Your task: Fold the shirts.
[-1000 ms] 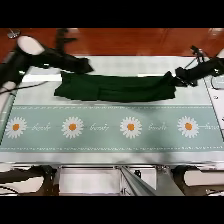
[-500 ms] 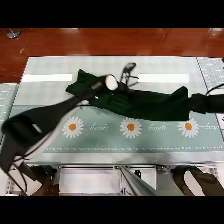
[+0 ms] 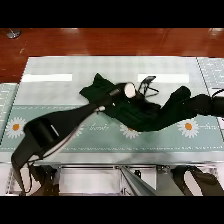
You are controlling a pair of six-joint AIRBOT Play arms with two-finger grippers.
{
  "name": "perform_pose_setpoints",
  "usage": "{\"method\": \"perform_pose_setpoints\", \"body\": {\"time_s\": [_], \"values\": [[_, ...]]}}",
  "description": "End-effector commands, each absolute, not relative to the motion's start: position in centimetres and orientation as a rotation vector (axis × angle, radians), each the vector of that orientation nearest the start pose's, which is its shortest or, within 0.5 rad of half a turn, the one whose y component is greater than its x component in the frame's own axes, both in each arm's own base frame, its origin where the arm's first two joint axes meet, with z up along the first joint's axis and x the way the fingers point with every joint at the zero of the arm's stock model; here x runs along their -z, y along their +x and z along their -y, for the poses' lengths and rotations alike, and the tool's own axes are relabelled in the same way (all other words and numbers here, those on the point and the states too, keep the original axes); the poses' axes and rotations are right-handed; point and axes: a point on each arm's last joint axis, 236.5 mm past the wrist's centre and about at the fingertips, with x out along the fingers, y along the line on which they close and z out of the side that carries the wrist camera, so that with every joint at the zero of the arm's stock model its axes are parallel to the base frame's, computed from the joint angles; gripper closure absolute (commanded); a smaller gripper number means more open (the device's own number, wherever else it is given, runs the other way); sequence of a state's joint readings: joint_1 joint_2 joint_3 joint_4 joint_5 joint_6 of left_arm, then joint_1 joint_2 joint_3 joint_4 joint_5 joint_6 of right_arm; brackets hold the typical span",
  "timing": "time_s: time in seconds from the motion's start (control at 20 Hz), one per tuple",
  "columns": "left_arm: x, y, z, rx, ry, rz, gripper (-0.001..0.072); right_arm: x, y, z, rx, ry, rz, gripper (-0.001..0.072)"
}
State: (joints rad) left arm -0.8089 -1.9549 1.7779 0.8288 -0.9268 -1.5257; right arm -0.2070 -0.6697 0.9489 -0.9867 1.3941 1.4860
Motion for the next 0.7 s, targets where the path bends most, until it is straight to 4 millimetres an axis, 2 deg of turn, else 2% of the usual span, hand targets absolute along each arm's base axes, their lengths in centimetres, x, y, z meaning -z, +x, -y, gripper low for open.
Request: {"method": "perform_pose_setpoints", "body": {"time_s": [0.0,0.1,0.2,0.3,0.35,0.4,0.5,0.55,0.65], "values": [[-2.9,38.7,43.0,0.906,-0.226,-1.227,0.0688,-15.0,26.6,-9.8,-0.38,0.433,-1.01,0.0678],[-6.1,42.0,35.1,0.8,-0.193,-1.204,0.0688,-15.3,28.6,-12.3,-0.438,0.424,-1.008,0.0678],[-8.9,43.8,25.5,0.629,-0.116,-1.174,0.0687,-15.4,31.5,-15.4,-0.499,0.409,-1.012,0.0678],[-12.5,43.6,17.1,0.472,-0.121,-1.075,0.0687,-14.7,34.1,-19.2,-0.569,0.377,-1.058,0.0678],[-14.2,42.6,14.2,0.421,-0.146,-1.014,0.0687,-13.9,35.5,-21.4,-0.605,0.357,-1.092,0.0678],[-15.5,41.1,11.7,0.368,-0.175,-0.948,0.0687,-13.0,36.8,-23.5,-0.638,0.335,-1.121,0.0678],[-16.5,37.2,8.8,0.298,-0.21,-0.852,0.0687,-10.9,39.7,-27.8,-0.684,0.313,-1.175,0.0678],[-16.3,35.2,8.3,0.283,-0.222,-0.825,0.0687,-9.7,41.1,-29.9,-0.7,0.31,-1.2,0.0678],[-14.7,31.5,8.8,0.287,-0.278,-0.815,0.0686,-7.5,43.5,-33.9,-0.734,0.309,-1.228,0.0678]]}}
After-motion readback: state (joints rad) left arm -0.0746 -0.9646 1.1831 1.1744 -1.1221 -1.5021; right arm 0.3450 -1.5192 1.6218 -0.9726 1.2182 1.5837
